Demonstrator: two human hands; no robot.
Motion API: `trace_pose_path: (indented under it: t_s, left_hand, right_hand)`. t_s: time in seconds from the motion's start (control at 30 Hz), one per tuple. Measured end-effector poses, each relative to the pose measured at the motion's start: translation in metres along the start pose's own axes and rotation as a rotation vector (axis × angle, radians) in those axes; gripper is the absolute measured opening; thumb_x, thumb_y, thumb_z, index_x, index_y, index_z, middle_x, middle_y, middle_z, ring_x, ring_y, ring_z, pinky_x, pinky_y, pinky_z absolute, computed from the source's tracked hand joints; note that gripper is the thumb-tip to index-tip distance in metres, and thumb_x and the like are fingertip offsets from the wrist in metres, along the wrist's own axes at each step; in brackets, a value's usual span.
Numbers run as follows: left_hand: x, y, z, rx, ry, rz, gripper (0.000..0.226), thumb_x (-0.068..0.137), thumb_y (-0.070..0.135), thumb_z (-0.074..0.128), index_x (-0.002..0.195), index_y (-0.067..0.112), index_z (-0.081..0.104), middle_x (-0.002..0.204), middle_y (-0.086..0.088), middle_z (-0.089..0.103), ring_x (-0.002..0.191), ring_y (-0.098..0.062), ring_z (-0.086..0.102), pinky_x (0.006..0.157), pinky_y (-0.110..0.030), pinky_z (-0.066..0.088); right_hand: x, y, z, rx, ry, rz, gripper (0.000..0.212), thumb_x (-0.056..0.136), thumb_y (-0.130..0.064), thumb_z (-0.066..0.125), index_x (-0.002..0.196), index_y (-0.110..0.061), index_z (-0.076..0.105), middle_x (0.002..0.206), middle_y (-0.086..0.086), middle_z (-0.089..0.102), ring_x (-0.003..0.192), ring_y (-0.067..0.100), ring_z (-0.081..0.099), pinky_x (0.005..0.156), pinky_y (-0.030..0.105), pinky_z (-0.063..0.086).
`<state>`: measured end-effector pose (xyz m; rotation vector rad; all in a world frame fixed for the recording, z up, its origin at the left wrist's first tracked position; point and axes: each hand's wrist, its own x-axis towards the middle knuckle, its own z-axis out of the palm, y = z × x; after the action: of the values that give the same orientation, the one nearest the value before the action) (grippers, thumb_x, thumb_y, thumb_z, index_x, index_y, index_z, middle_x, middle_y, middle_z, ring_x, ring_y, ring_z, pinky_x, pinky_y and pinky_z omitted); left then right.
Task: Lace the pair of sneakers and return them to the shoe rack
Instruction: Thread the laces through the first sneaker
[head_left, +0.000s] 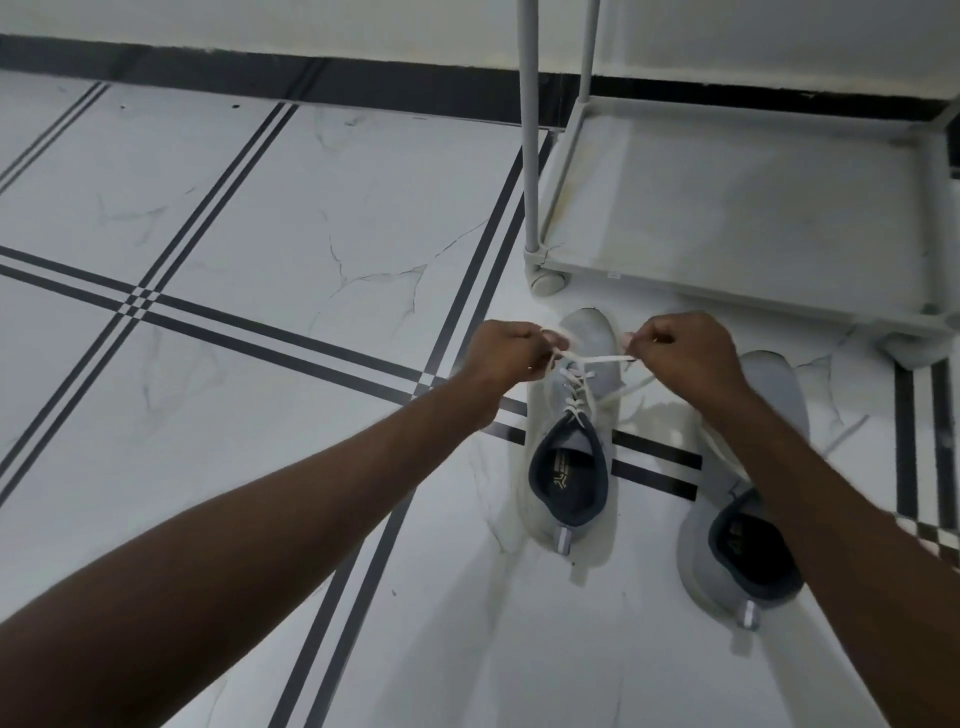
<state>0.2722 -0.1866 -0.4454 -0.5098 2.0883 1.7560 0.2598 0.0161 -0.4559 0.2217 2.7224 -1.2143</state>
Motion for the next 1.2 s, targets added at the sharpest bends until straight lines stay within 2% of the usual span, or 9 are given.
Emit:
trace_pose_path:
  t_s: [0.13, 0.3, 0.47, 0.63, 0.73, 0.87, 1.03, 1.13, 1.2]
  left_hand:
    - [-0.003, -0.002, -0.016, -0.103, 0.024, -0.24, 0.023, 0.096, 0.008, 0.054, 0.106, -0.007, 0.069, 0.084, -0.015, 0.068, 0.069, -0.019, 0.064, 0.062, -0.023, 0.056]
    - [-0.002, -0.003, -0.016, -0.071, -0.121, -0.151, 0.023, 0.098, 0.014, 0.055, 0.109, -0.001, 0.069, 0.092, -0.01, 0.072, 0.079, -0.017, 0.069, 0.07, -0.024, 0.057]
    - [-0.004, 0.006, -0.007, -0.064, -0.168, -0.069, 0.023, 0.098, 0.007, 0.051, 0.115, -0.002, 0.065, 0.098, -0.01, 0.072, 0.078, -0.013, 0.069, 0.068, -0.021, 0.056]
    - [-0.003, 0.007, -0.01, -0.094, -0.194, -0.071, 0.026, 0.099, 0.004, 0.047, 0.116, 0.002, 0.066, 0.098, -0.009, 0.073, 0.075, -0.014, 0.065, 0.066, -0.021, 0.048]
    - [-0.002, 0.007, -0.013, -0.172, -0.189, -0.123, 0.027, 0.098, 0.005, 0.043, 0.112, 0.001, 0.066, 0.098, -0.011, 0.073, 0.077, -0.019, 0.064, 0.067, -0.024, 0.046]
    - [0.0, 0.003, -0.018, -0.259, -0.074, -0.207, 0.025, 0.1, 0.016, 0.043, 0.09, 0.006, 0.065, 0.093, -0.017, 0.071, 0.082, -0.025, 0.07, 0.075, -0.031, 0.055]
    - [0.007, -0.007, -0.037, -0.18, 0.155, -0.304, 0.028, 0.101, 0.022, 0.044, 0.092, 0.003, 0.062, 0.088, -0.02, 0.071, 0.073, -0.027, 0.069, 0.063, -0.03, 0.057]
    - [0.012, -0.016, -0.041, 0.104, 0.141, -0.339, 0.028, 0.095, 0.02, 0.058, 0.111, -0.003, 0.057, 0.103, -0.021, 0.066, 0.074, -0.025, 0.065, 0.06, -0.029, 0.056]
    - [0.014, -0.023, -0.034, 0.502, 0.088, -0.151, 0.043, 0.09, 0.024, 0.067, 0.123, -0.001, 0.055, 0.105, -0.012, 0.065, 0.081, -0.022, 0.065, 0.07, -0.03, 0.055]
  right_hand:
    - [-0.007, 0.01, -0.025, 0.215, 0.029, 0.116, 0.036, 0.083, -0.039, 0.069, 0.06, -0.011, 0.068, 0.061, 0.01, 0.063, 0.052, 0.018, 0.051, 0.063, 0.027, 0.042]
    - [-0.01, 0.007, -0.005, 0.111, -0.286, 0.074, 0.01, 0.085, -0.017, 0.067, 0.09, -0.014, 0.076, 0.089, 0.006, 0.074, 0.083, 0.017, 0.067, 0.073, 0.027, 0.047]
    - [-0.015, 0.009, 0.025, 0.178, -0.405, 0.049, 0.03, 0.083, -0.003, 0.067, 0.104, -0.023, 0.074, 0.102, 0.003, 0.072, 0.095, 0.015, 0.065, 0.082, 0.027, 0.05]
    - [-0.012, 0.005, 0.034, 0.008, -0.282, -0.02, 0.005, 0.078, -0.017, 0.074, 0.081, -0.02, 0.076, 0.082, -0.005, 0.07, 0.081, 0.011, 0.06, 0.068, 0.017, 0.041]
    - [-0.005, 0.003, 0.023, 0.368, -0.252, 0.372, 0.015, 0.083, -0.008, 0.063, 0.07, -0.004, 0.067, 0.062, 0.003, 0.065, 0.072, 0.021, 0.067, 0.079, 0.033, 0.052]
    - [-0.005, 0.014, -0.003, 0.81, 0.003, 0.527, 0.026, 0.083, -0.019, 0.059, 0.059, -0.012, 0.051, 0.046, 0.0, 0.042, 0.034, 0.015, 0.041, 0.048, 0.029, 0.042]
    - [-0.007, 0.024, -0.009, -0.244, 0.241, 0.229, 0.03, 0.085, -0.039, 0.061, 0.074, -0.012, 0.07, 0.078, 0.011, 0.07, 0.079, 0.034, 0.064, 0.07, 0.032, 0.043]
    - [-0.011, 0.027, 0.006, -0.417, 0.098, 0.112, 0.01, 0.086, -0.02, 0.062, 0.083, -0.025, 0.07, 0.093, 0.006, 0.066, 0.103, 0.036, 0.055, 0.084, 0.037, 0.039]
    - [-0.014, 0.032, 0.019, -0.306, 0.03, -0.008, 0.021, 0.084, -0.012, 0.065, 0.08, -0.032, 0.068, 0.092, 0.003, 0.066, 0.094, 0.028, 0.059, 0.075, 0.028, 0.04]
